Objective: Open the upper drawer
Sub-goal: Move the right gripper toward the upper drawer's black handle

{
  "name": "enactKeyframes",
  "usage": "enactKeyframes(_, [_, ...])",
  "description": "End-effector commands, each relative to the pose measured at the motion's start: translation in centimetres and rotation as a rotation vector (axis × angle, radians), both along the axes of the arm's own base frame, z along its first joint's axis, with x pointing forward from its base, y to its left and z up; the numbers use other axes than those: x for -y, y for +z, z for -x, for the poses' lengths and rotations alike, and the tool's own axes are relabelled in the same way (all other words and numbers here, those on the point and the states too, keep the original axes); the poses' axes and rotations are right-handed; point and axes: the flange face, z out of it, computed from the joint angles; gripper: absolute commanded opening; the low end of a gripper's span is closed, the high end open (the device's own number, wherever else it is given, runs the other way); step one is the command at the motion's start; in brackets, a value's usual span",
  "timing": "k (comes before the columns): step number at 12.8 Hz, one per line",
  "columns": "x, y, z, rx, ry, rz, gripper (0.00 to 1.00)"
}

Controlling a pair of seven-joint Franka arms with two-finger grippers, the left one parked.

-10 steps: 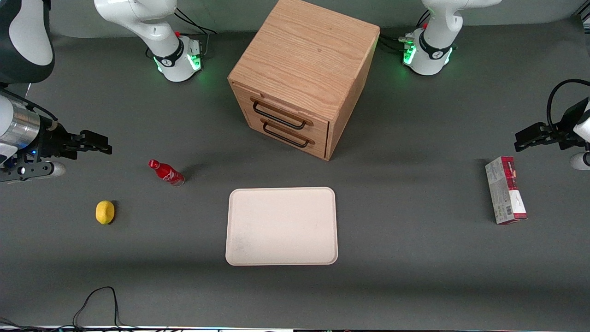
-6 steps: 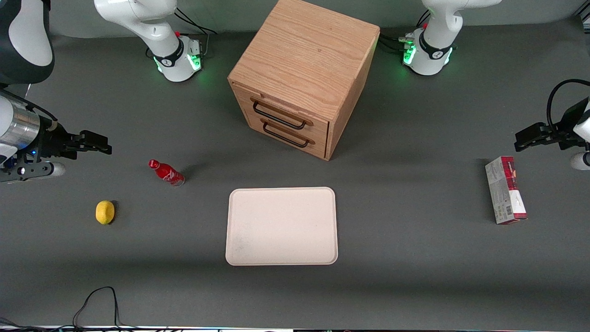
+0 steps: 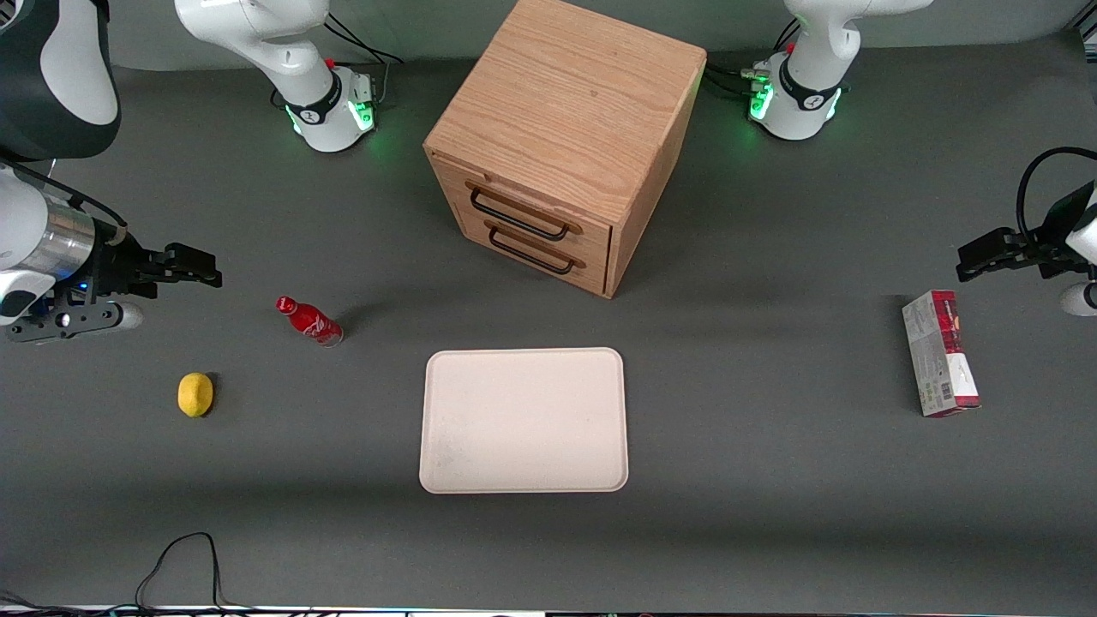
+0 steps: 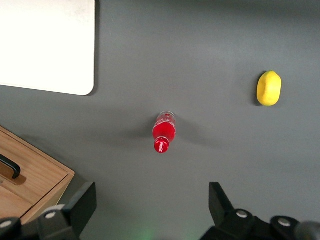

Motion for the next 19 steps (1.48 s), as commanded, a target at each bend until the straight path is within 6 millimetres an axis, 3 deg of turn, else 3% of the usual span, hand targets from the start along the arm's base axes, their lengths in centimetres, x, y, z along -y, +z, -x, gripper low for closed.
enactKeyframes(1, [-3.7,0.2,-0.4,-0.014,0.051,-0.01,1.0])
enactKeyframes(5, [-7.5,-1.0,-0.7,-0.036,0.099,-0.057,1.0])
enactKeyframes(7, [-11.8,-1.7,-0.5,-0.031,0.168,-0.05,1.0])
enactKeyframes(9, [-16.3,0.1,0.1,0.008,0.254,-0.061,1.0])
enactKeyframes(12, [-19.9,0.0,1.2,-0.001,0.366,-0.148,1.0])
enactKeyframes(14, [-21.9,-1.9,1.1,-0.027,0.397,-0.139,1.0])
enactKeyframes(19, [-27.4,-4.4,2.2,-0.023,0.535,-0.15,1.0])
